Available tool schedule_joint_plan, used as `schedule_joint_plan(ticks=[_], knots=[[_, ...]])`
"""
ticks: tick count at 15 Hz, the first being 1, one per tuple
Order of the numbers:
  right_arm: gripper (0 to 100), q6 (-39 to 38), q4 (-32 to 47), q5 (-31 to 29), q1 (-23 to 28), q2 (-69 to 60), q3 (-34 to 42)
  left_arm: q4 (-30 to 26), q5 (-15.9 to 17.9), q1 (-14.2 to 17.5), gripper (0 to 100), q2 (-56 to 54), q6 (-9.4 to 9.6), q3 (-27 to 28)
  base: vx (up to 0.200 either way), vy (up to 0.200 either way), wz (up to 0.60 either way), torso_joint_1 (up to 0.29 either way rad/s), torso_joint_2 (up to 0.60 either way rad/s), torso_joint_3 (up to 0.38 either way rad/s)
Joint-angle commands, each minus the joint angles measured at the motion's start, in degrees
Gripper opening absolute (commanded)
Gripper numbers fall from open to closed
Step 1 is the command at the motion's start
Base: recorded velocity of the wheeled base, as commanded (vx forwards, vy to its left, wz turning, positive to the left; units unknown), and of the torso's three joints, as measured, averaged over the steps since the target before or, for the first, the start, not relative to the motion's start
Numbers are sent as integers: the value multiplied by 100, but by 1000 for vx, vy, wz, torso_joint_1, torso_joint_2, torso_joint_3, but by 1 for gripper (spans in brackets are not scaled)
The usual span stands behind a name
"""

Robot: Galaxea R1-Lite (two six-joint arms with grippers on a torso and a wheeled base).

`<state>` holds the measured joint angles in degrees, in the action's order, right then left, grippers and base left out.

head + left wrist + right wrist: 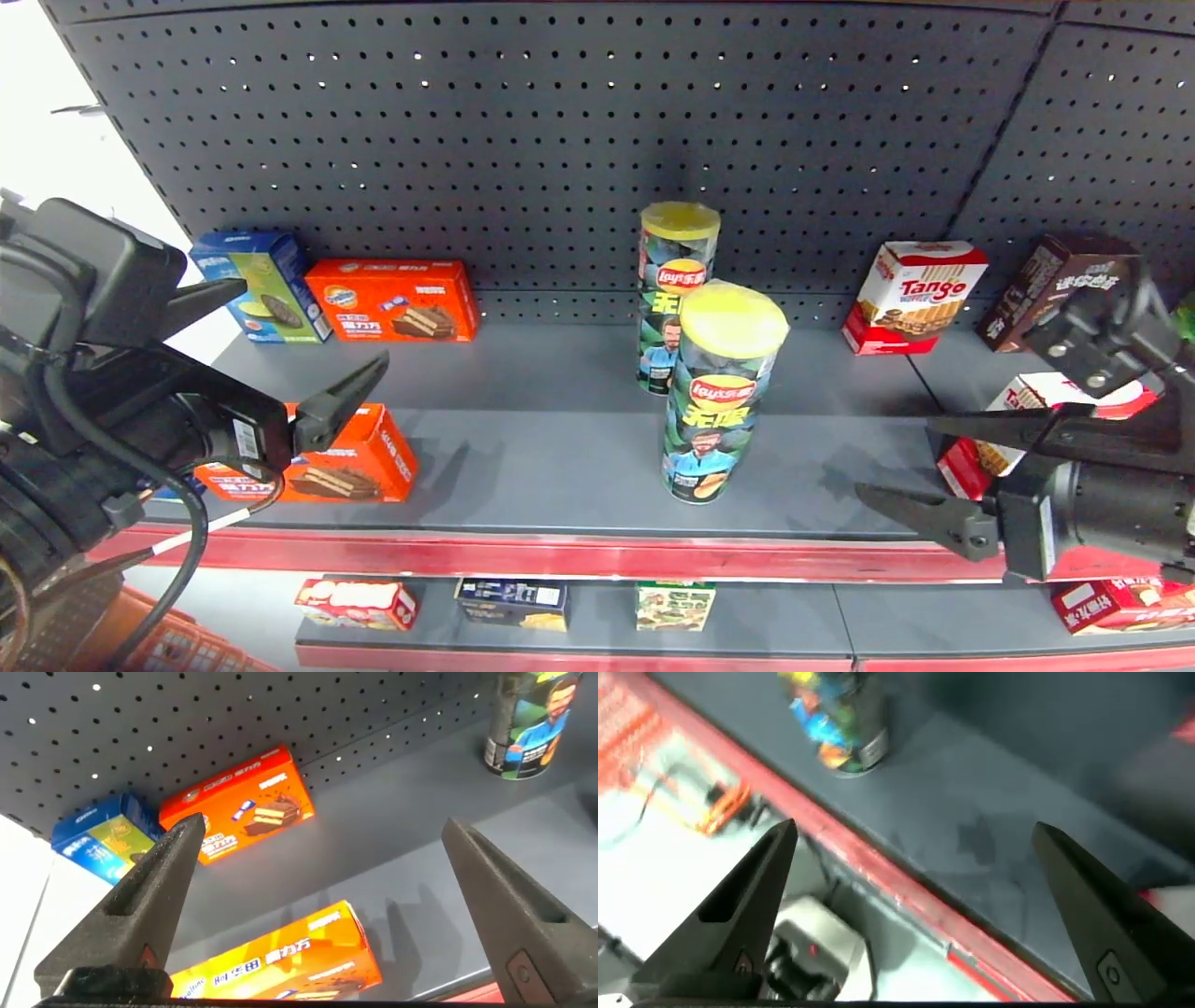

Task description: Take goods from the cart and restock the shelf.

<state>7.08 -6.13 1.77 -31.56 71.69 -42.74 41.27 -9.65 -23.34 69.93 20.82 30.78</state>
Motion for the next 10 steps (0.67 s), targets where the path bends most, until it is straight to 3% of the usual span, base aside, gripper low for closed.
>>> schedule_joint_plan(ticks=[1,4,10], knots=[[100,4,-2,-54,-149,389,-33,4,-1,5,100,39,1,-2,0,0,0,0,0,0],[100,-5,-11,-458,-122,1040,-428,4,-1,-3,100,39,1,-2,0,0,0,0,0,0],[100,-5,-11,-660,-105,1910,-1193,4,-1,-12,100,48,1,60,0,0,0,0,0,0]])
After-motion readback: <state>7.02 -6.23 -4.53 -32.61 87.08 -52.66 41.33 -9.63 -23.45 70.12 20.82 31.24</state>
